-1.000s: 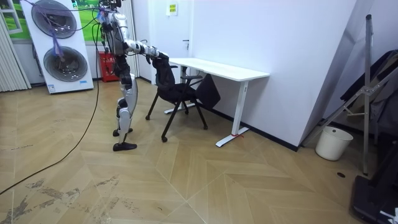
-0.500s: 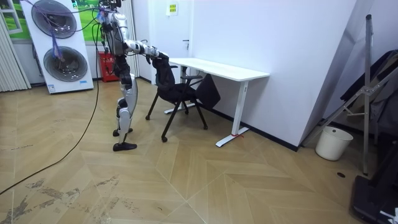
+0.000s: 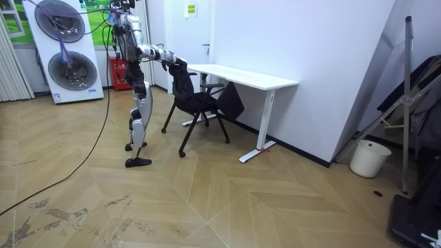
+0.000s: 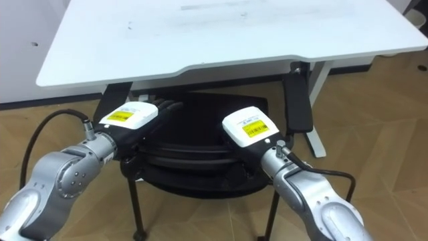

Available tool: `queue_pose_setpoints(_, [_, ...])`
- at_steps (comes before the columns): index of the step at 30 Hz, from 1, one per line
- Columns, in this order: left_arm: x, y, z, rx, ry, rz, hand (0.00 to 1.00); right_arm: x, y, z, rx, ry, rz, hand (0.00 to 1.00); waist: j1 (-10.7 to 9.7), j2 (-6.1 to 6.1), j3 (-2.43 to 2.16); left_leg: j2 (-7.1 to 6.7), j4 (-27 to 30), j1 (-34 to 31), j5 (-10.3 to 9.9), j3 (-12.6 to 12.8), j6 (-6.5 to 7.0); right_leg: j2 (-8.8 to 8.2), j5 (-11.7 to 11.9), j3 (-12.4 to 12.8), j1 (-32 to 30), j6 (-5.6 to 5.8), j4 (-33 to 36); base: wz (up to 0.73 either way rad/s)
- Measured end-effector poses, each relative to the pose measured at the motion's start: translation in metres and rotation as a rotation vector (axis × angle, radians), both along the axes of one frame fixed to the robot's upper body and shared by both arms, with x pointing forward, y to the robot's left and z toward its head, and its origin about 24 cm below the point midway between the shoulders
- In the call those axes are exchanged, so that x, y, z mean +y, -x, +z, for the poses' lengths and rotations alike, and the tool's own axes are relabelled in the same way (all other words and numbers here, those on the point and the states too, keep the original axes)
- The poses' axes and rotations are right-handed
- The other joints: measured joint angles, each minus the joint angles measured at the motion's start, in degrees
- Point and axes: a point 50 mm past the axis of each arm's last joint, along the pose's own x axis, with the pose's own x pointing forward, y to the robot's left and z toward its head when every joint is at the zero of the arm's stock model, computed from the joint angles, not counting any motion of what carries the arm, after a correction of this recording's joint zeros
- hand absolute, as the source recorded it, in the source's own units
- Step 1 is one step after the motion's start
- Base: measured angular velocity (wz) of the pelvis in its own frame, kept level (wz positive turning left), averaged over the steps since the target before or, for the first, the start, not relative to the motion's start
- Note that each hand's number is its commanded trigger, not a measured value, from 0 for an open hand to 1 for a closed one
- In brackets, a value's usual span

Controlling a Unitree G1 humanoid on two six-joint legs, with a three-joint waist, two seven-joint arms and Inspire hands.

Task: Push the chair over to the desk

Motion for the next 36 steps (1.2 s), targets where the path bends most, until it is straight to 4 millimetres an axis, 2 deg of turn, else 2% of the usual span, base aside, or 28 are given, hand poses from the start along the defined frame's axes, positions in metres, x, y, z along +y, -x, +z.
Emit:
queue_pose_setpoints(11, [0.002,-0.002,0.004,-0.02,-0.019,-0.02,0.0,-0.003,-0.001,0.004,0.003,-0.02,0.006,0.0,0.0,-0.23,0.17,-0.03,-0.1,0.0,0.0,-0.1,0.0,-0.01,0.0,0.2,0.0,0.0,0.0,0.0])
queue_pose_setpoints(17, [0.006,-0.003,0.007,-0.033,-0.029,-0.027,0.0,-0.007,-0.004,0.011,0.018,-0.124,-0.028,0.0,0.1,-0.32,0.27,-0.04,-0.3,-0.2,0.0,0.4,0.01,0.0,0.0,1.1,-0.8,0.0,0.0,-0.08])
queue_pose_setpoints(23, [0.02,-0.007,0.017,-0.1,-0.016,0.005,0.0,-0.02,-0.01,0.032,-0.064,-0.192,-0.065,0.0,-0.1,-0.46,0.38,0.01,-0.3,-0.5,0.0,0.9,0.0,0.01,0.0,1.2,-1.3,0.0,0.0,-0.04])
queue_pose_setpoints(26, [0.038,-0.01,0.028,-0.175,-0.005,0.062,0.0,-0.033,-0.011,0.041,-0.103,-0.22,-0.099,0.0,-0.6,-0.41,0.34,-0.01,-0.2,-0.9,0.1,0.9,0.01,0.01,0.0,1.1,-1.5,0.0,0.0,0.05])
queue_pose_setpoints(29, [0.064,-0.004,0.04,-0.258,-0.017,0.14,0.0,-0.061,-0.001,0.069,-0.242,-0.205,-0.141,0.0,-0.5,-0.36,0.25,0.0,-0.1,-1.3,0.1,1.2,0.01,0.02,0.0,1.1,-1.6,-0.02,0.1,-0.02])
queue_pose_setpoints(31, [0.085,0.0,0.056,-0.38,-0.014,0.207,0.0,-0.1,0.003,0.105,-0.475,-0.248,-0.258,0.0,-0.1,-0.53,0.1,0.07,-0.2,-0.8,0.1,1.2,0.01,0.1,0.1,1.3,-1.7,-0.05,0.1,-0.04])
queue_pose_setpoints(32, [0.092,0.002,0.062,-0.43,-0.018,0.228,0.0,-0.111,0.005,0.115,-0.543,-0.254,-0.3,0.0,0.3,-0.59,0.03,0.12,-0.3,-0.7,0.1,1.2,0.01,0.13,0.1,1.4,-1.7,-0.05,0.1,-0.14])
queue_pose_setpoints(33, [0.107,0.006,0.078,-0.556,-0.017,0.282,0.0,-0.13,0.01,0.132,-0.668,-0.274,-0.37,0.0,0.6,-0.64,-0.19,0.19,-0.5,-0.2,0.1,1.1,0.01,0.22,0.1,1.6,-1.6,-0.06,0.0,-0.19])
queue_pose_setpoints(34, [0.123,0.013,0.094,-0.683,-0.01,0.353,0.0,-0.145,0.017,0.145,-0.777,-0.278,-0.421,0.0,1.1,-0.51,-0.96,0.25,-0.7,0.1,0.0,1.1,0.01,0.3,0.1,1.5,-1.5,-0.08,0.0,-0.19])
queue_pose_setpoints(35, [0.131,0.017,0.101,-0.742,-0.009,0.391,0.0,-0.15,0.02,0.149,-0.82,-0.277,-0.441,0.0,1.2,-0.46,-1.31,0.27,-1.0,0.5,0.0,1.1,0.01,0.33,0.1,1.4,-1.3,-0.08,0.0,-0.16])
queue_pose_setpoints(36, [0.145,0.026,0.111,-0.846,-0.001,0.458,0.0,-0.159,0.028,0.153,-0.89,-0.29,-0.477,0.0,0.9,-0.29,-1.46,0.28,-1.6,2.0,0.0,1.0,0.01,0.41,0.1,1.4,-0.3,-0.08,0.0,-0.12])
